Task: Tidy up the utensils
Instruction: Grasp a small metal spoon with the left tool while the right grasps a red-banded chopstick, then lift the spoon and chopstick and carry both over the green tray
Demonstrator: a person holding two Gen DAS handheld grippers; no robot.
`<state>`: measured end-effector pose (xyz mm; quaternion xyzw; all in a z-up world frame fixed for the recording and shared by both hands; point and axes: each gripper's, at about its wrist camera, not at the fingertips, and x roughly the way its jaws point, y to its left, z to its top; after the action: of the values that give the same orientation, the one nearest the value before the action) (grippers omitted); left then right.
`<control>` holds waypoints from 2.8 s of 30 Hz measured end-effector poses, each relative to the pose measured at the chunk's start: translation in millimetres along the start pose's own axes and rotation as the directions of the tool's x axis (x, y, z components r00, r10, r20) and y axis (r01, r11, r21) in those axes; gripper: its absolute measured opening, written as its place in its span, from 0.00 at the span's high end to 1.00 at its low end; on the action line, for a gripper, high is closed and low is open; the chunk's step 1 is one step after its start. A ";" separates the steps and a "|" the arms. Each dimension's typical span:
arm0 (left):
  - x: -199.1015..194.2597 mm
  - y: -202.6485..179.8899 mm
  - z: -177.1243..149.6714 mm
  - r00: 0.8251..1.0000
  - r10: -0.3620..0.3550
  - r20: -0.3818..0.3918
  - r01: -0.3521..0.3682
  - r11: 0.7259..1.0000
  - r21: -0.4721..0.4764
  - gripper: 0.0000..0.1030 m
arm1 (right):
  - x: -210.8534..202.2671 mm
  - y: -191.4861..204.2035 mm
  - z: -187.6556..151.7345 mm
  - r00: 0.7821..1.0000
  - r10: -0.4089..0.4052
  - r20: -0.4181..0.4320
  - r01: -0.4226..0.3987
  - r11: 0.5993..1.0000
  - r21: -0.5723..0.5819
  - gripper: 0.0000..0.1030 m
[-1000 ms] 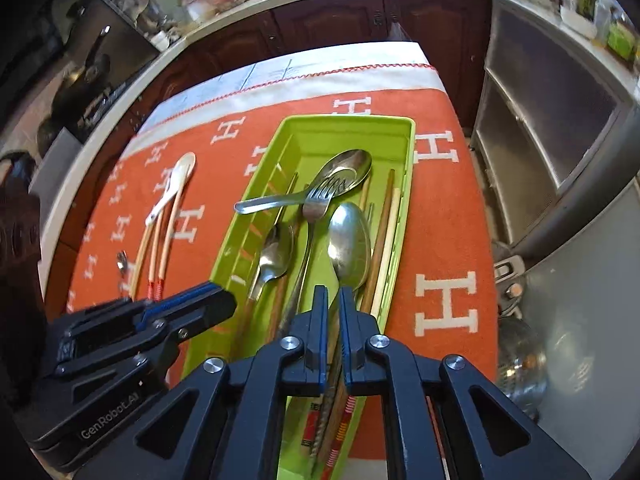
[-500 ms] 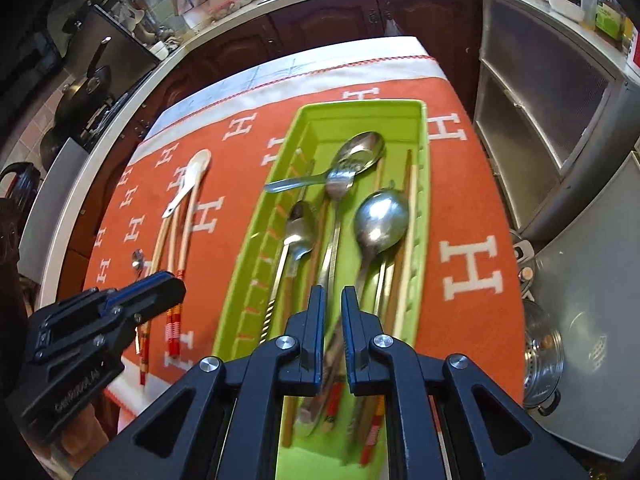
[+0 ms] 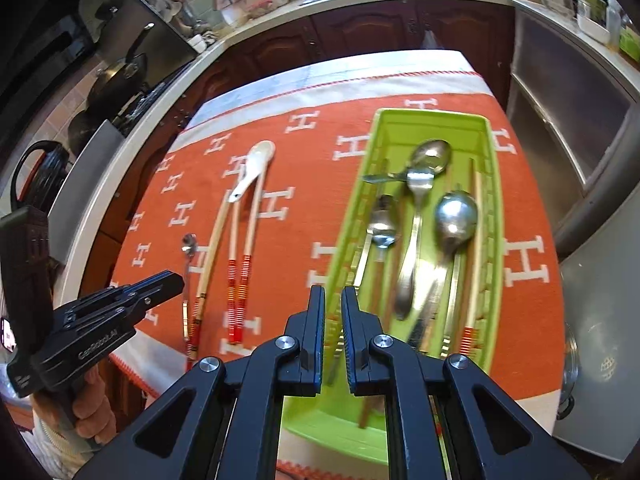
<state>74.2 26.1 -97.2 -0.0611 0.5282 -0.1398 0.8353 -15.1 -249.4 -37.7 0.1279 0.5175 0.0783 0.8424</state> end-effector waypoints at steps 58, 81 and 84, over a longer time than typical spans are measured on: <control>48.5 76.8 15.4 0.994 0.105 0.021 -0.102 0.989 -0.110 0.99 | 158.7 94.8 60.3 0.995 0.017 -0.098 -0.026 0.995 -0.097 0.79; -0.8 19.1 23.8 0.997 -0.004 0.078 0.009 0.998 -0.070 0.99 | 79.3 53.1 39.9 0.997 0.067 0.046 -0.069 0.997 0.044 0.95; -6.1 -6.0 27.6 0.996 -0.033 0.083 0.036 0.999 -0.036 0.99 | 50.4 37.5 30.3 0.995 0.068 0.079 -0.073 0.995 0.069 0.95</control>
<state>95.5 20.9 -78.4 -0.0914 0.4948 -0.1416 0.8525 34.8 -204.4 -56.4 0.1790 0.4825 0.0845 0.8532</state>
